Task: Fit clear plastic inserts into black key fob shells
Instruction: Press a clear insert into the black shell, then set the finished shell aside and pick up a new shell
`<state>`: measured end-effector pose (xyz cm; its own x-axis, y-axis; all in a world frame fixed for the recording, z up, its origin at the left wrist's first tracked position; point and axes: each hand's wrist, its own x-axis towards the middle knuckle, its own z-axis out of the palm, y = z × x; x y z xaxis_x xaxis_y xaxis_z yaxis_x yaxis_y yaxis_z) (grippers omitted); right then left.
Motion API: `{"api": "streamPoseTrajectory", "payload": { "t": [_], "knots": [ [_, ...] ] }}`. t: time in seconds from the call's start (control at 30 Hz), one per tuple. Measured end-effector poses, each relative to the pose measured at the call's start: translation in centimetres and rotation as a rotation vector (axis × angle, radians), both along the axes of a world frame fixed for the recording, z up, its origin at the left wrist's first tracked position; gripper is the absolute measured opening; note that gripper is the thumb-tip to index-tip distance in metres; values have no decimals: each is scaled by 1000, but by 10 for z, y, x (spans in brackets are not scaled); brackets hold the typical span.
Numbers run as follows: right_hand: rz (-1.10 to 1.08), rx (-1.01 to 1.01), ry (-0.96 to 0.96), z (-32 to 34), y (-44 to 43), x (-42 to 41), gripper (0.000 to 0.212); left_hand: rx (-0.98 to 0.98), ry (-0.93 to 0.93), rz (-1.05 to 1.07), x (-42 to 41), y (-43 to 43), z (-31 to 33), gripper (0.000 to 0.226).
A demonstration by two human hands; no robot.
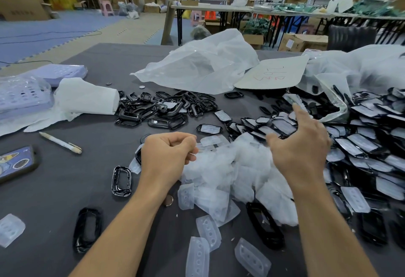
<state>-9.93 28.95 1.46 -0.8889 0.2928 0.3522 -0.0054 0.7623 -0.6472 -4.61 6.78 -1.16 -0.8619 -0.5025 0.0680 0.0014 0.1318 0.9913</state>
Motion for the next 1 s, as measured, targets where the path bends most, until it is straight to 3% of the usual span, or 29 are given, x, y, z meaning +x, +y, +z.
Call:
{"api": "streamPoseTrajectory", "payload": {
  "t": [0.07, 0.17, 0.23, 0.33, 0.43, 0.57, 0.67, 0.87, 0.93, 1.0],
  "knots": [
    [7, 15, 29, -4, -9, 4, 76, -90, 0, 59, -1, -2, -2, 17],
    [146, 88, 36, -12, -33, 10, 65, -376, -16, 218, 1, -10, -2, 15],
    [239, 119, 22, -16, -45, 12, 54, -565, -61, 293, 3, -21, -2, 27],
    [384, 161, -17, -24, -56, 15, 42, -737, -265, 208, -1, -36, -7, 48],
    [493, 178, -65, -30, -68, 15, 34, -922, -436, -1, -6, -39, -15, 46],
    [534, 228, -150, -37, -74, 10, 29, -856, -383, 70, -10, -39, -17, 47],
    [519, 231, -153, -40, -74, 7, 28, -780, -334, 96, -24, -32, -11, 60],
    [518, 220, -161, -45, -73, 5, 28, -813, -365, 150, -75, -25, -1, 88],
    [520, 215, -158, -45, -73, 5, 28, -816, -318, 227, -81, -26, -1, 79],
    [532, 218, -162, -43, -73, 5, 28, -809, -199, 306, -81, -30, 1, 54]
  ]
}}
